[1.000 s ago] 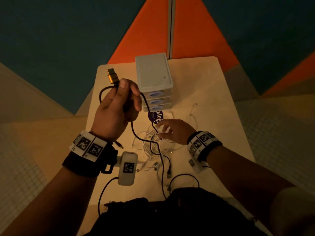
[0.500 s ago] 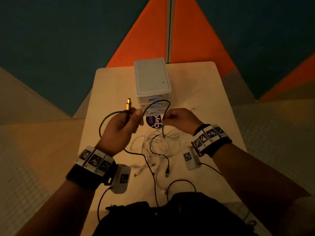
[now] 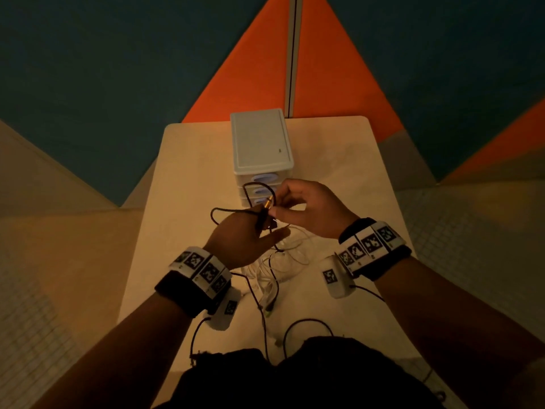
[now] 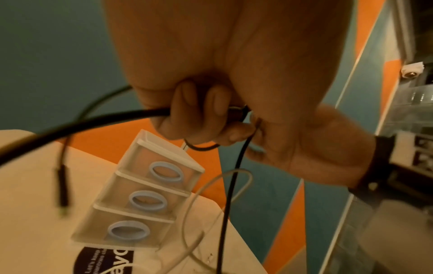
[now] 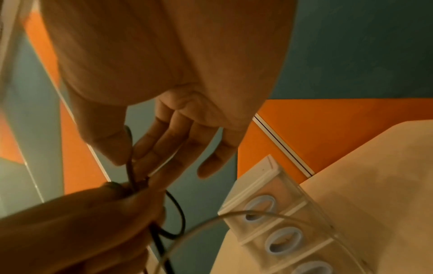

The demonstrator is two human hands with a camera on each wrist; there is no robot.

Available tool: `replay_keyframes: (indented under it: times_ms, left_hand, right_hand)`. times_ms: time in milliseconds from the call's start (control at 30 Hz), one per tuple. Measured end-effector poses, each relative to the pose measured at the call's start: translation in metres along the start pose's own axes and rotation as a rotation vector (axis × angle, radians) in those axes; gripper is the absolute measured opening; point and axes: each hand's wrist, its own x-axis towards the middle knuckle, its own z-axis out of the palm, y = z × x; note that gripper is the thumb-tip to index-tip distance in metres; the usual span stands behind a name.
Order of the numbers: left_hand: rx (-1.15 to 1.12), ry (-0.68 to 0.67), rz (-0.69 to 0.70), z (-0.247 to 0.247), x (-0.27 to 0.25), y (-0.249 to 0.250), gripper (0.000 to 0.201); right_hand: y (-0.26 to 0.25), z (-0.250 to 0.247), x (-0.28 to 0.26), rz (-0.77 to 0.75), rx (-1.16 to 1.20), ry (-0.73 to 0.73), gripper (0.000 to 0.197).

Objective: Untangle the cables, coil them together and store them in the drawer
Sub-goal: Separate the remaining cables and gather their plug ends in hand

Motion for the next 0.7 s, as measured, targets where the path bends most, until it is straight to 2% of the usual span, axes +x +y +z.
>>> replay_keyframes:
  times_ms: [67,167,267,333,467,600,700]
  left_hand:
    - [-0.021,0.012,-0.024,0.001,0.006,0.003,0.032]
    - [-0.036,0.016,-0.077,-0.003,0.01,0.006,0.034]
    - [-0.147,0.089,-0.118,-0.01,0.008,0.006,0.036]
    - [-0.274,0.174,-0.129,-0.014,0.008,0.003,0.034]
    - [-0.406,0.342,-0.131,-0.024,0.008,0.002,0.037]
    - [-0.511,0.491,-0.135,-0.041,0.005,0.009,0.041]
    - [-0.663,0.549,-0.147,-0.054,0.0,0.016,0.031]
  right_hand:
    - [-0.003,0.0,-0.001,-0.017,0.055,-0.022,0.011]
    - [0.003,0.0,-0.006,-0.038,0.176,0.06,0.02]
    - [0.018,0.005,-0.013,0.062,0.211,0.078,0.038]
    - [0.035,0.015,-0.018,0.146,0.094,-0.011,0.038]
    - [0.07,0.037,-0.026,0.139,-0.236,-0.137,0.012]
    - [0.086,0.035,-0.03,0.246,-0.405,-0.17,0.014]
    - [0.087,0.027,-0.031,0.328,-0.548,-0.223,0.015]
